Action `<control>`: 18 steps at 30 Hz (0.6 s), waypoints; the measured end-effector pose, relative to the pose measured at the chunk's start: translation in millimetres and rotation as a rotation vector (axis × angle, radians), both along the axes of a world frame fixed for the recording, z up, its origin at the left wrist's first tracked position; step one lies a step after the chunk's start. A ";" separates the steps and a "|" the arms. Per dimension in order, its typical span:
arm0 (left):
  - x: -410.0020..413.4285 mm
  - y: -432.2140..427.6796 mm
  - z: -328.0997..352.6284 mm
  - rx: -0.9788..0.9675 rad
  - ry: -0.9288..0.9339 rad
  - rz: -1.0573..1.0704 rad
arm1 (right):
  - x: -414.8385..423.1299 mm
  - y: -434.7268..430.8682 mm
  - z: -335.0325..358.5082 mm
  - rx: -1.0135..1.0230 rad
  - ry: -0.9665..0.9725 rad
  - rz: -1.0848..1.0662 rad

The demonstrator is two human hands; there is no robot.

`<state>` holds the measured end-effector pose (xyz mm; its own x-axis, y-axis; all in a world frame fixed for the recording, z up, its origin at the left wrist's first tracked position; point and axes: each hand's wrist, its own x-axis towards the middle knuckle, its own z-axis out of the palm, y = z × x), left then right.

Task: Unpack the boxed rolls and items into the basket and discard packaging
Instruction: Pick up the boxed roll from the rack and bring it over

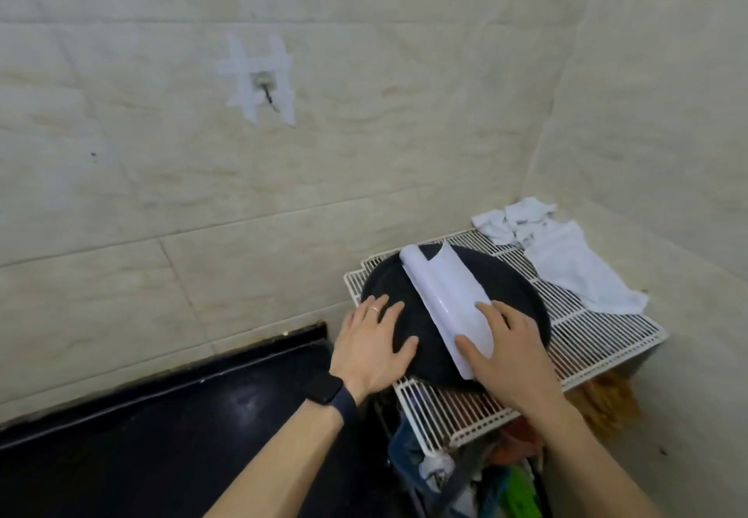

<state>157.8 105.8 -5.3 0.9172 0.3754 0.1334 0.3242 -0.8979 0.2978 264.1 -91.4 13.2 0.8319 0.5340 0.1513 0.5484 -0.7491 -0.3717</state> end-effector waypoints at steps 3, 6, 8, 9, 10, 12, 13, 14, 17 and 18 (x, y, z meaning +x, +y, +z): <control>24.6 -7.6 -9.7 0.012 0.087 0.019 | 29.2 1.5 -2.4 -0.035 0.142 -0.118; 34.5 -4.9 -28.9 0.039 0.234 0.057 | 51.5 7.8 -7.9 -0.094 0.328 -0.167; 33.2 -3.1 -42.6 0.015 0.303 0.087 | 56.9 15.3 -12.8 -0.138 0.386 -0.131; 31.4 -3.1 -48.3 -0.009 0.310 0.101 | 54.8 19.9 -15.1 -0.150 0.363 -0.094; 30.0 -3.3 -52.8 -0.027 0.300 0.112 | 50.6 25.1 -18.1 -0.162 0.307 -0.057; 28.8 -3.6 -57.7 -0.031 0.274 0.123 | 37.3 34.1 -24.1 -0.201 0.190 0.000; 28.9 -3.5 -58.7 -0.028 0.268 0.126 | 30.3 38.1 -27.7 -0.226 0.147 0.016; 29.1 -3.5 -59.0 -0.025 0.265 0.129 | 24.1 41.5 -31.2 -0.250 0.114 0.026; 29.3 -4.5 -58.0 -0.021 0.266 0.136 | 13.4 49.7 -39.3 -0.304 0.045 0.048; 29.4 -4.9 -57.5 -0.026 0.268 0.136 | 11.2 51.9 -40.7 -0.319 0.044 0.051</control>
